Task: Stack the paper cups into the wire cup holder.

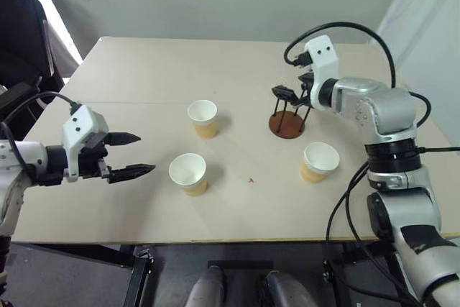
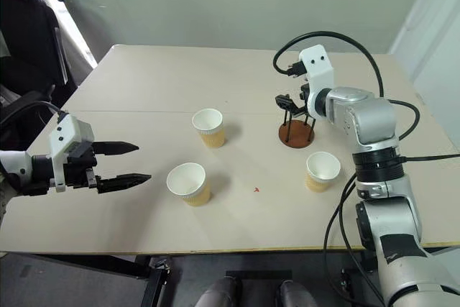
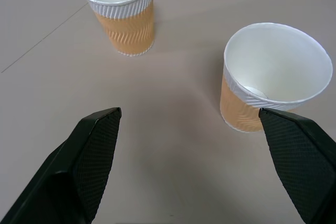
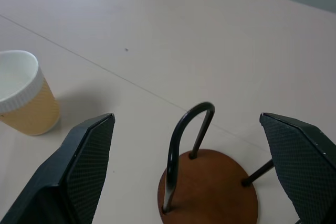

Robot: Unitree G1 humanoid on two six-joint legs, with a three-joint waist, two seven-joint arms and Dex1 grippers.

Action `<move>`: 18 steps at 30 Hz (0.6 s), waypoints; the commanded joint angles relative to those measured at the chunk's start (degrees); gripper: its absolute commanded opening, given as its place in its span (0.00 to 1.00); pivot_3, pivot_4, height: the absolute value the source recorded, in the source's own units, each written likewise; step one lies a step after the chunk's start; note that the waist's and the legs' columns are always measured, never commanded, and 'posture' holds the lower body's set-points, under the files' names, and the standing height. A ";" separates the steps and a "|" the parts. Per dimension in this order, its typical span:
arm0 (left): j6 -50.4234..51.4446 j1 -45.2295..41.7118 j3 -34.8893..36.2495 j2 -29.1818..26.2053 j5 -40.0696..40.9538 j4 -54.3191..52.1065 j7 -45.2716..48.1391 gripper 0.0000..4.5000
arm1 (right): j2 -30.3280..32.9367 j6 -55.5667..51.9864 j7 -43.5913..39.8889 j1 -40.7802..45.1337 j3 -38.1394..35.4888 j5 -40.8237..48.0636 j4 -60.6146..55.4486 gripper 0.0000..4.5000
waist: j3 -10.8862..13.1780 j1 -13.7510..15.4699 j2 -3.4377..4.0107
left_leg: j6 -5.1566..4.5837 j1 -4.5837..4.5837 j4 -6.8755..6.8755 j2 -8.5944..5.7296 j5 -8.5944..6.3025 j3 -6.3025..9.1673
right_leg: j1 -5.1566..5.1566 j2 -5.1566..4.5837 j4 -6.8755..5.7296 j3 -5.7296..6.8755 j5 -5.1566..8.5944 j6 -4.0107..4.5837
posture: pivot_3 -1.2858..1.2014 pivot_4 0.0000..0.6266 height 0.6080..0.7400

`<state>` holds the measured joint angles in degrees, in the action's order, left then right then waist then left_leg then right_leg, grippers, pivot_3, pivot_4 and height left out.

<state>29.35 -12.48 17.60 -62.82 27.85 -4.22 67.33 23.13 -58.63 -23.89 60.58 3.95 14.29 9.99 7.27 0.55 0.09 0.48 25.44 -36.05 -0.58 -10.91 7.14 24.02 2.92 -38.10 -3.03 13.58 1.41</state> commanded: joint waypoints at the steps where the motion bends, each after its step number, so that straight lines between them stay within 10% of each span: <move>1: 0.22 0.35 3.23 -0.37 0.79 -1.60 -0.84 1.00 | -1.23 -0.60 1.02 0.56 -0.23 -0.61 -0.20 1.00 | 0.00 -0.02 0.00 | 0.00 0.00 0.00 0.00 0.00 0.00 | 0.01 0.00 0.00 0.00 -0.01 0.01 | 0.52 0.24 1.00; 14: 1.52 3.32 6.17 -0.55 1.66 -4.54 -2.14 1.00 | -2.74 0.88 0.68 -1.55 3.18 -4.10 2.56 1.00 | 0.00 -0.01 0.00 | 0.02 0.00 -0.01 0.01 -0.01 -0.01 | 0.01 0.00 -0.02 0.01 -0.01 0.03 | 0.52 0.24 1.00; 18: 1.99 3.88 6.99 -0.78 1.70 -5.54 -2.52 1.00 | -3.18 1.49 0.61 -2.05 3.93 -4.99 3.20 0.79 | 0.00 -0.01 0.00 | 0.03 0.00 -0.01 0.01 -0.01 -0.02 | 0.01 0.00 -0.02 0.01 -0.02 0.03 | 0.52 0.24 1.00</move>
<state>31.29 -8.53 21.95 -62.82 29.23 -7.82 65.40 20.09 -58.38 -23.54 57.89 7.78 9.99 14.03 7.27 0.55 0.08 0.51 25.44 -36.06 -0.57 -10.92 7.12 24.03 2.92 -38.12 -3.01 13.56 1.45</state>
